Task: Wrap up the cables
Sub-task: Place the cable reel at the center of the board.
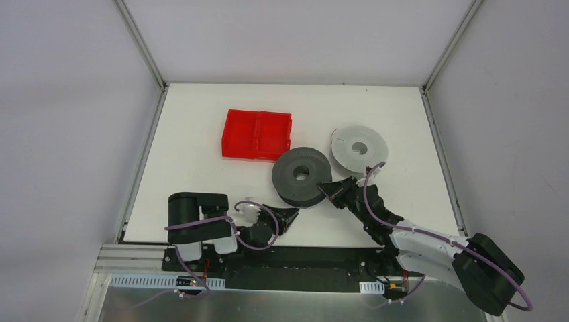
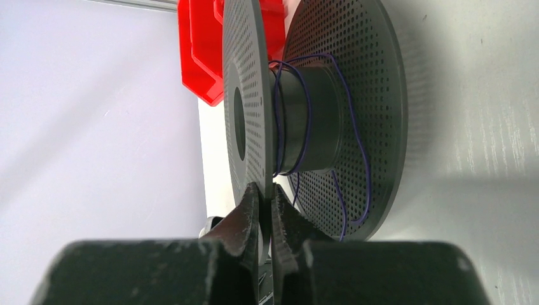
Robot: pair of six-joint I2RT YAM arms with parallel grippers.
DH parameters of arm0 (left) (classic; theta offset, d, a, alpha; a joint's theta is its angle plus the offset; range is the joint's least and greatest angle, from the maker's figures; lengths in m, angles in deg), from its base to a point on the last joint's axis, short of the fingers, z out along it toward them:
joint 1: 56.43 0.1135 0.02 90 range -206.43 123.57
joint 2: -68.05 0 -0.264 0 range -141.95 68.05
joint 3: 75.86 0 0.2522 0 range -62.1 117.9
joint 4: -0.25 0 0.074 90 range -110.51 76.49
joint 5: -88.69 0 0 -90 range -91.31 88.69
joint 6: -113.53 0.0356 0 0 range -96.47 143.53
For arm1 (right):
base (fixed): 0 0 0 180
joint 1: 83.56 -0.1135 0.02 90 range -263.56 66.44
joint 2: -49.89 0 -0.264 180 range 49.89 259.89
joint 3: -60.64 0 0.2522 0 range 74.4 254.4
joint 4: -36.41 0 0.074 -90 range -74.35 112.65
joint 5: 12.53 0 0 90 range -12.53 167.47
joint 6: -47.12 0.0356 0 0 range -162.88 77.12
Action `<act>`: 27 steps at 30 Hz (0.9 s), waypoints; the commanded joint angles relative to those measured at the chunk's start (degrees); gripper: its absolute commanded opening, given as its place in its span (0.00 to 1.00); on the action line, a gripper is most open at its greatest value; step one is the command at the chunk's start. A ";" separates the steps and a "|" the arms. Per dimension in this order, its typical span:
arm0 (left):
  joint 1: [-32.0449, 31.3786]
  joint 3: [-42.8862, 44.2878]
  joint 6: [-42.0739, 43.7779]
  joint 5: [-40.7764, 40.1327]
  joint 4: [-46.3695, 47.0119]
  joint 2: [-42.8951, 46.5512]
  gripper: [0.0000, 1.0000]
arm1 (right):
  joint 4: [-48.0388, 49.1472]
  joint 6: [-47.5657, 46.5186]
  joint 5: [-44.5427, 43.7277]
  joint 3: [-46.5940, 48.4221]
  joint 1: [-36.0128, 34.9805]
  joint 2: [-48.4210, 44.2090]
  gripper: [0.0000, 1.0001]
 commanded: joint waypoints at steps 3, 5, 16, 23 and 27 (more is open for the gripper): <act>-0.65 -0.60 -1.12 -3.09 -6.86 4.54 0.13 | -7.25 -3.01 -0.13 -1.42 -0.44 0.35 0.00; -0.65 -0.36 -1.16 -3.56 -8.33 5.26 0.08 | -7.22 -2.95 -0.14 -1.44 -0.46 0.36 0.00; -0.53 -0.03 3.36 -6.47 -13.95 10.17 0.00 | -7.20 -2.98 -0.06 -1.36 -0.42 0.69 0.00; -0.47 4.74 9.35 -8.83 -44.90 28.51 0.01 | -8.51 -3.37 -0.95 -1.02 0.55 1.57 0.00; -0.57 9.48 13.04 -10.79 -63.62 37.86 0.01 | -13.53 -2.38 -0.52 -0.08 1.13 0.76 0.00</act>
